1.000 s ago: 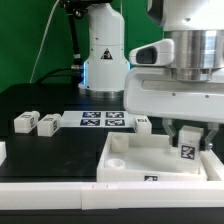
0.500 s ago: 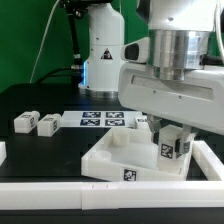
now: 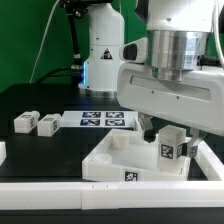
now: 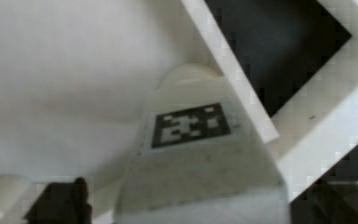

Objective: Assemble one leg

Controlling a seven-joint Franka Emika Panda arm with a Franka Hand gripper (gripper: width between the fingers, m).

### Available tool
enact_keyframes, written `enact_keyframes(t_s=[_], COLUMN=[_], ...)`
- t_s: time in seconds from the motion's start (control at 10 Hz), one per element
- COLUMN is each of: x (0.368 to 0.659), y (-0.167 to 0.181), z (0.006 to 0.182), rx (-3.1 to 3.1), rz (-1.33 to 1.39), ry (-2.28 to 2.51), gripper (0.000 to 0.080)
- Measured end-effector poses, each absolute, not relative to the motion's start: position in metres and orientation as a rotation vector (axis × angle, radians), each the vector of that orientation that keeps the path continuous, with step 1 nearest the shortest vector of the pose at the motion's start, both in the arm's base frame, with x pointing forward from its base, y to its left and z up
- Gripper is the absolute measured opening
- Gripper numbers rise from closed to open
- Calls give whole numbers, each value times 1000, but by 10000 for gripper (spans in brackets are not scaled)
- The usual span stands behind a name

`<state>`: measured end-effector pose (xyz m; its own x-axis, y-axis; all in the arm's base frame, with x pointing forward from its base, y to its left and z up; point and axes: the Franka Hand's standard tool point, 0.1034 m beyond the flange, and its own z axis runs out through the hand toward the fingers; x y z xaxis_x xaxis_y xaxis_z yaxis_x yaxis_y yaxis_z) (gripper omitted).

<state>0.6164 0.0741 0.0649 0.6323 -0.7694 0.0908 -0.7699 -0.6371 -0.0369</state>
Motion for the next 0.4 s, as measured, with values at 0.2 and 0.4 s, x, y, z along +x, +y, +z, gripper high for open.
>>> enact_keyframes(t_s=[0.2, 0.4], x=[616, 616], y=[74, 74], z=[65, 65], rx=[2833, 2833], rz=[154, 154], ry=[-1336, -1336], gripper=[646, 649])
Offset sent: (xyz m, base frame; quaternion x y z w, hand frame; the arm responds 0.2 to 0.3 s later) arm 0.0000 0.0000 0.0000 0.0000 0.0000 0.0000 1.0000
